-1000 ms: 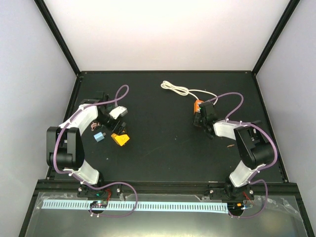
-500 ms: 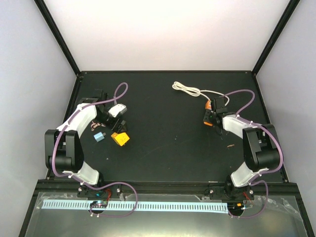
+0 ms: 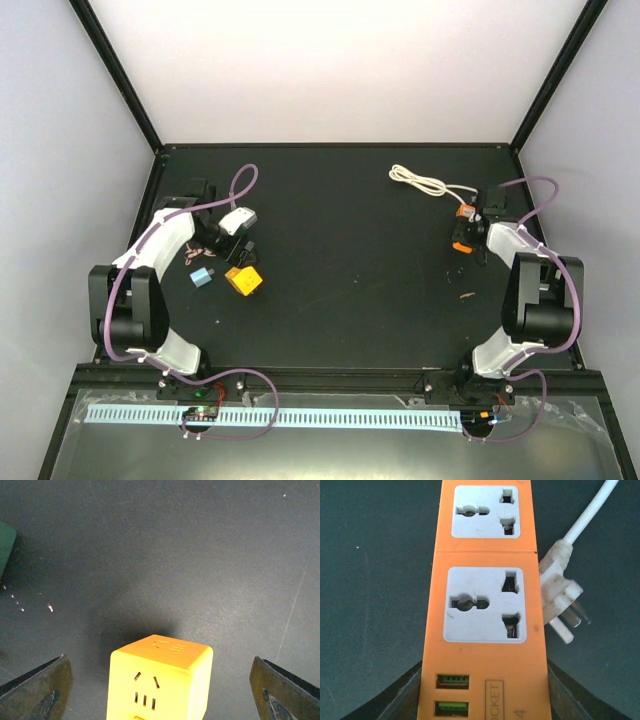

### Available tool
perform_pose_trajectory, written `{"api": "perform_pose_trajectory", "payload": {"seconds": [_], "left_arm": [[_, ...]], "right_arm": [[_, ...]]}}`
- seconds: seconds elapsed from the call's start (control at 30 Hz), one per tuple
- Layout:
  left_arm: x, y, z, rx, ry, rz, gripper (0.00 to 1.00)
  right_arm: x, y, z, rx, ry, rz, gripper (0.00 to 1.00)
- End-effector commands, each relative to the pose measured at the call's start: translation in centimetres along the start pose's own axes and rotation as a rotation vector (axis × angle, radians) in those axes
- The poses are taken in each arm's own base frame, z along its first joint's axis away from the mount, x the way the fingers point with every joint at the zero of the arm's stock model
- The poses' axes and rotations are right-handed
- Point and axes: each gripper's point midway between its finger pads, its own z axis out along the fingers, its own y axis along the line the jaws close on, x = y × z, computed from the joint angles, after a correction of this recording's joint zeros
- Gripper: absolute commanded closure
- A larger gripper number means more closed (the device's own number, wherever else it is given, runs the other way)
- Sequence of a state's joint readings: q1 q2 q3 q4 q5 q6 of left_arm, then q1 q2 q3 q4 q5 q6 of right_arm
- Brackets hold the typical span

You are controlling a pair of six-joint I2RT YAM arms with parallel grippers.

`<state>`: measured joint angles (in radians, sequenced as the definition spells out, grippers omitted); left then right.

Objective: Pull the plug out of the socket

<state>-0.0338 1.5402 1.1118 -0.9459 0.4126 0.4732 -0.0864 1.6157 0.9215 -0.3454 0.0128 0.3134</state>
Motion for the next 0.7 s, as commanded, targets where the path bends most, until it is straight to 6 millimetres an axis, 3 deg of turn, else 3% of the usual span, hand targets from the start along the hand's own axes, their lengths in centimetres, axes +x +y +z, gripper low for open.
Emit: {"api": "perform_pose_trajectory", "payload": {"seconds": [0.0,0.23,0.33,0.5,0.67], "left_arm": [[-1.5,-0.5,-1.6,0.004,-0.052,0.012,0.01],[-2.0,-0.5,-2.0,0.000,-0.060,0.015,0.01],[-2.1,-0.5,-1.9,-0.001,-0.063,0.021,0.01],[-2.2,-0.3,-1.7,-0.002,-0.066,0.018,0.01],[-2.5,-0.6,-1.8,0.015,-0.074,0.010,0.01]], "right_arm": [[-1.9,-0.7,-0.5,-0.020,-0.017,-0.205,0.99],[-2.5,-4.2,0.5,-0.019,-0.016,-0.375,0.99],[-2.3,-3.8,0.0,-0.059,-0.036,-0.434,0.99],[-0.8,-1.0,-1.8,-0.216,-0.058,-0.525,0.99],[1.0,-0.5,-1.5,-0.266,-0.020,-0.641,0.99]]}}
